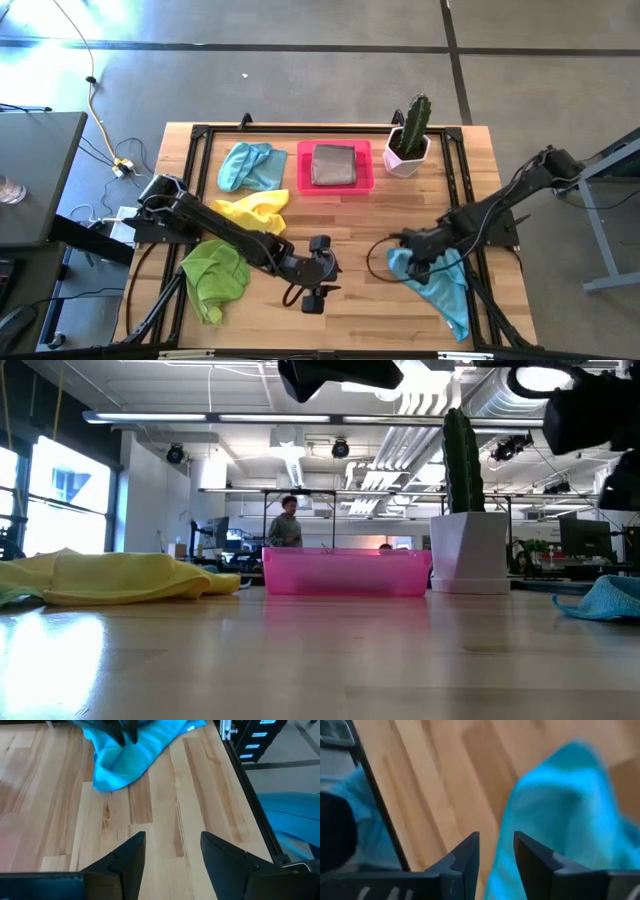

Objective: Fold microfiber towels
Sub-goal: Fold the bottom blue microfiber cloth

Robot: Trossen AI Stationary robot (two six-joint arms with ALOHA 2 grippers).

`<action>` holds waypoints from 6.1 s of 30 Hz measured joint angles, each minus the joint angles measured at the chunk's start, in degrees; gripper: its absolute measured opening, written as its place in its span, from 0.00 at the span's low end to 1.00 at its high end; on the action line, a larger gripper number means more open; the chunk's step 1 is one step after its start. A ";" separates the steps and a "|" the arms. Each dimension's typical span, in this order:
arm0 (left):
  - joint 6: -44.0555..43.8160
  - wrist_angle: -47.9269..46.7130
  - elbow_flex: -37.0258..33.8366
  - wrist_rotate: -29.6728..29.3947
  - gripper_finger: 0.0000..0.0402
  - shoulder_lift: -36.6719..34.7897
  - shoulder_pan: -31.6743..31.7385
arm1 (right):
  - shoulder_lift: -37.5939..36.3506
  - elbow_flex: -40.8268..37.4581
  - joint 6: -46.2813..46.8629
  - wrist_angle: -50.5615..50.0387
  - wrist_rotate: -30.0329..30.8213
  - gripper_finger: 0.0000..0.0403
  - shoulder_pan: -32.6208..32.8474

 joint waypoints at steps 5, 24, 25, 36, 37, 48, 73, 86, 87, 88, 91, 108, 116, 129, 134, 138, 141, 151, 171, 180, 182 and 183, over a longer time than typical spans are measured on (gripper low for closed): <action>0.02 -0.45 0.00 0.00 0.45 0.00 -0.31 | 6.83 0.92 0.69 -3.72 -1.12 0.28 1.44; 1.09 -0.43 0.00 0.28 0.45 0.02 -1.21 | 21.61 0.93 -40.08 22.24 31.18 0.28 -2.92; 1.07 -0.43 0.00 0.28 0.45 0.02 -1.34 | 22.36 0.96 -43.95 26.15 33.13 0.28 -3.62; 1.53 -1.70 0.02 0.26 0.45 0.02 -2.26 | 18.81 11.92 -32.55 6.27 28.69 0.28 -6.56; 1.53 -1.72 0.02 0.24 0.45 0.02 -2.26 | 18.33 13.78 -28.55 1.16 26.49 0.28 -6.56; 1.53 -1.74 0.02 0.22 0.45 0.02 -2.20 | 17.87 18.38 2.89 -28.61 5.32 0.30 -2.38; 1.53 -1.72 0.02 -0.02 0.45 0.02 -2.20 | 17.92 10.91 7.73 -21.15 -1.69 0.46 0.78; 1.53 -2.13 0.02 -0.02 0.45 0.02 -2.18 | 17.92 7.89 10.33 -16.85 -0.93 0.46 4.50; 1.53 -2.13 0.02 -0.02 0.45 0.02 -2.15 | 17.92 7.91 10.33 -16.86 -0.90 0.46 4.63; 1.53 -2.13 0.02 -0.02 0.45 0.02 -2.15 | 17.92 7.91 10.33 -16.87 -0.68 0.46 4.75; 1.53 -2.13 0.02 -0.02 0.45 0.02 -2.15 | 17.93 7.54 10.33 -17.16 1.06 0.46 5.08; 2.71 -1.89 0.02 -0.02 0.45 0.02 -2.18 | 19.15 7.54 9.18 -20.82 2.92 0.12 5.18; 9.55 -2.49 0.02 -2.41 0.45 0.07 -2.15 | 19.11 7.61 7.70 -20.93 2.76 0.02 5.18; 15.67 -1.33 0.09 -5.82 0.45 1.92 2.25 | 18.97 22.04 5.10 -27.98 5.56 0.00 8.19; 22.93 7.34 -0.02 -2.76 0.45 5.74 4.35 | 18.95 27.60 0.05 -28.31 9.68 0.00 10.51; 29.73 20.47 -0.03 3.15 0.45 9.68 5.05 | 19.05 30.40 -10.26 -27.30 10.70 0.00 12.55; 33.78 29.87 0.15 7.97 0.45 12.36 5.63 | 19.08 31.07 -20.50 -24.67 11.59 0.00 14.01; 36.50 49.87 0.02 12.81 0.45 19.48 8.16 | 19.08 31.17 -39.38 -15.82 14.05 0.00 14.67; 38.62 54.27 0.00 31.16 0.45 20.17 11.80 | 19.08 31.17 -42.70 -2.19 9.58 0.00 12.10; 38.16 51.86 0.00 40.34 0.45 20.17 11.55 | 19.08 31.17 -41.16 -1.13 7.17 0.00 9.81; 37.69 50.57 0.00 42.51 0.45 20.17 11.41 | 19.08 31.17 -40.67 -1.09 6.11 0.00 9.53; 37.51 49.64 0.00 42.98 0.45 20.17 11.38 | 19.08 31.17 -39.77 -1.09 5.65 0.00 9.53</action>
